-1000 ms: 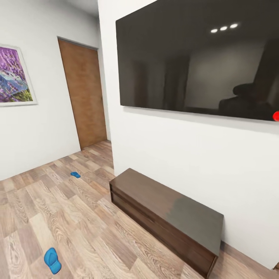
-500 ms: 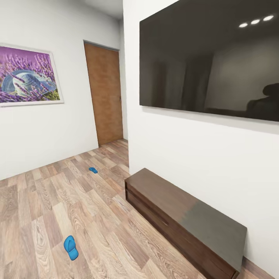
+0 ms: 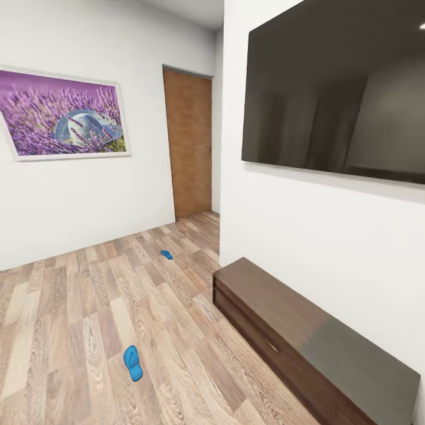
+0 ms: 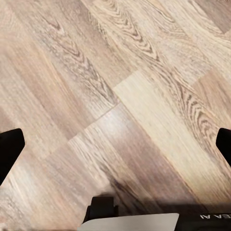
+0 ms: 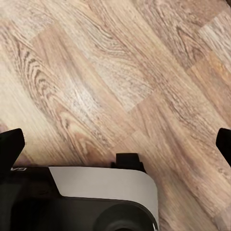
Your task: In the bedroom, move the book from the bed onto either nightstand, and place the two sandals side by side next to the bed.
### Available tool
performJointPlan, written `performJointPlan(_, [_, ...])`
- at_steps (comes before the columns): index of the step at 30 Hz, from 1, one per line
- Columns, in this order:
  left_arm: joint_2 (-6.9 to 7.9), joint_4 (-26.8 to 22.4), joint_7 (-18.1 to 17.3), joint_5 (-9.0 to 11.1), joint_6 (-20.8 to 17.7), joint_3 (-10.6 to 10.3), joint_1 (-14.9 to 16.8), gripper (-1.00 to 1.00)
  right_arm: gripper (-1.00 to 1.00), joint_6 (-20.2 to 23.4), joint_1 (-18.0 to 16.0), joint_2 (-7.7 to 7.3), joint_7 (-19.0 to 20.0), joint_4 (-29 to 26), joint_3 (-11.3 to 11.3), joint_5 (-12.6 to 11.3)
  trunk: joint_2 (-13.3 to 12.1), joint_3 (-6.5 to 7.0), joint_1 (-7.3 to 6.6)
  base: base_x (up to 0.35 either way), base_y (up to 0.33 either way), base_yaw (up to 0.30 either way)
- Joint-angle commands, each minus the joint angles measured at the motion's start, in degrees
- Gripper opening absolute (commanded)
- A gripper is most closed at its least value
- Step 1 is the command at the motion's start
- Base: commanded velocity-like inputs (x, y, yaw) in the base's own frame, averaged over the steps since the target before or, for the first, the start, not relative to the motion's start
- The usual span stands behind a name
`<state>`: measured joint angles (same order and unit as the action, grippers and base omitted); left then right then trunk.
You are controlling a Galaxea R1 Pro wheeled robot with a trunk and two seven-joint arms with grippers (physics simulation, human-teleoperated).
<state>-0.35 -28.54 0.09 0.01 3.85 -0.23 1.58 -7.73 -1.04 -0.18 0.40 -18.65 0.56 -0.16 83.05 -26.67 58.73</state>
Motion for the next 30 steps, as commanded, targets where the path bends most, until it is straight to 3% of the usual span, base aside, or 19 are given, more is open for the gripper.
performJointPlan(1, [-0.01,0.1,0.0,0.0,0.2,0.0,0.0,1.0,1.0,-0.2,0.0,0.0,0.0,0.0,0.1,0.0,0.0,-0.06,0.0,0.0,0.0,0.292])
performJointPlan(30, [-0.01,0.1,0.0,0.0,0.2,0.0,0.0,1.0,1.0,-0.2,0.0,0.0,0.0,0.0,0.1,0.0,0.0,-0.06,0.0,0.0,0.0,0.292])
